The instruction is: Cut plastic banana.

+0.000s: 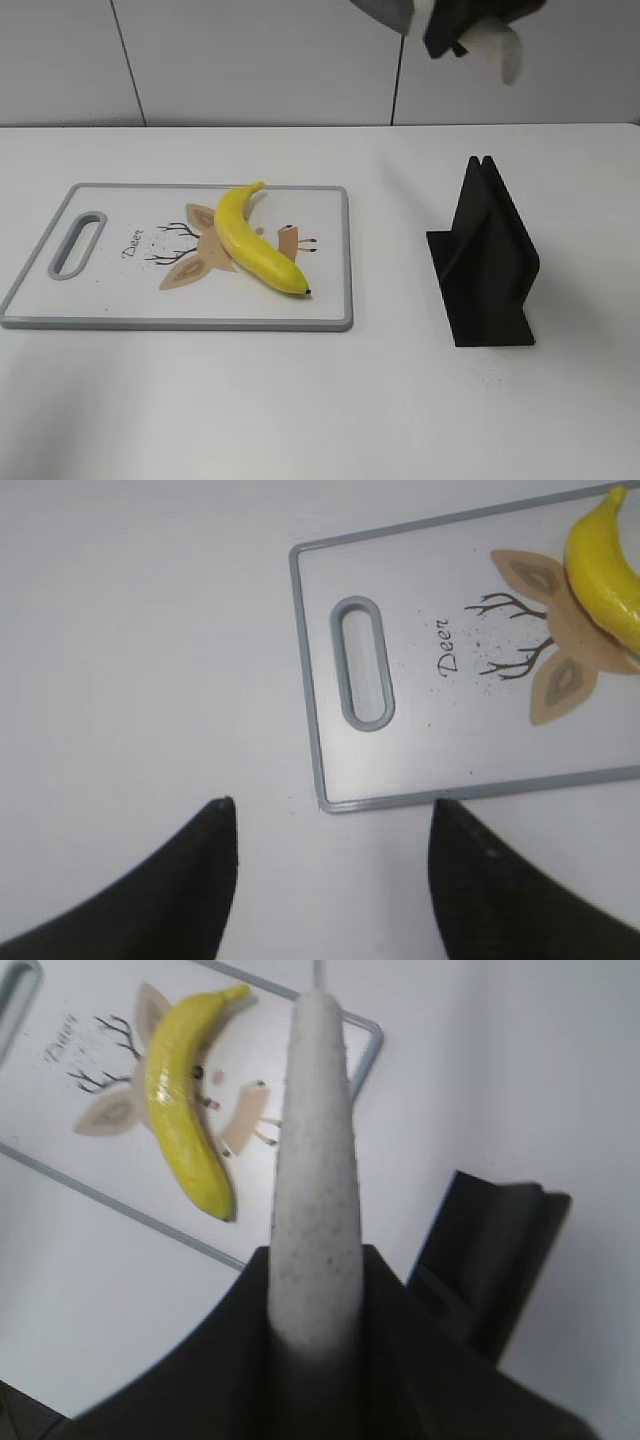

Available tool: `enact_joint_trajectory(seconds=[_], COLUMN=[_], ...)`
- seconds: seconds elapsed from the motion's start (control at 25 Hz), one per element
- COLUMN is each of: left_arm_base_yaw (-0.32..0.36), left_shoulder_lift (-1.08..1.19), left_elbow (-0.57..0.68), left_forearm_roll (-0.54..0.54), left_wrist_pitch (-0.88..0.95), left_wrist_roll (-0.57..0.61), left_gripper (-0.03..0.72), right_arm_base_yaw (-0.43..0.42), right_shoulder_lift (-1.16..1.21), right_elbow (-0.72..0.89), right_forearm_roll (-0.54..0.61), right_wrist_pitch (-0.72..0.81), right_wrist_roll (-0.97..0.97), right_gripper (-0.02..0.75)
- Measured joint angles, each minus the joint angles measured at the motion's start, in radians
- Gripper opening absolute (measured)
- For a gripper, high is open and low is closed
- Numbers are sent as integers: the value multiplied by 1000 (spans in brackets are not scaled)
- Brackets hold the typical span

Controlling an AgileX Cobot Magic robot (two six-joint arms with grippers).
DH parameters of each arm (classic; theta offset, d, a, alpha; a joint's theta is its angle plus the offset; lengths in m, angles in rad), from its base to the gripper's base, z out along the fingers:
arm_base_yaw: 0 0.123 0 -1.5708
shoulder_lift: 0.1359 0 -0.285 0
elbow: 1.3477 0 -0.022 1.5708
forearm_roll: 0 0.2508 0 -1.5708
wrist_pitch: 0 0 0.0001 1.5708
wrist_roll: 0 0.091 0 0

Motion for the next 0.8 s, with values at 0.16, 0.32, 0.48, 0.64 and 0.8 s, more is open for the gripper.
enact_joint_trajectory(seconds=[0.16,0.32,0.48,0.64,0.8], left_arm_base_yaw=[0,0,0,0,0], left_shoulder_lift=[-152,-321,-499,-683,-856], left_elbow=[119,246,347,405,449], left_forearm_roll=[3,3,-1,-2,-4], left_wrist_pitch=[-1,0,5,39,57], left_wrist_roll=[0,0,0,0,0], left_gripper=[579,579,579,579,579], right_arm_base_yaw=[-32,-60,-63,-63,-63], right_shoulder_lift=[-107,-201,-281,-328,-358], right_elbow=[174,317,431,531,618], right_forearm_roll=[-53,-60,-66,-81,-110], right_wrist_pitch=[-20,-81,-130,-153,-191], right_wrist_roll=[20,61,94,119,178], right_gripper=[181,181,181,181,181])
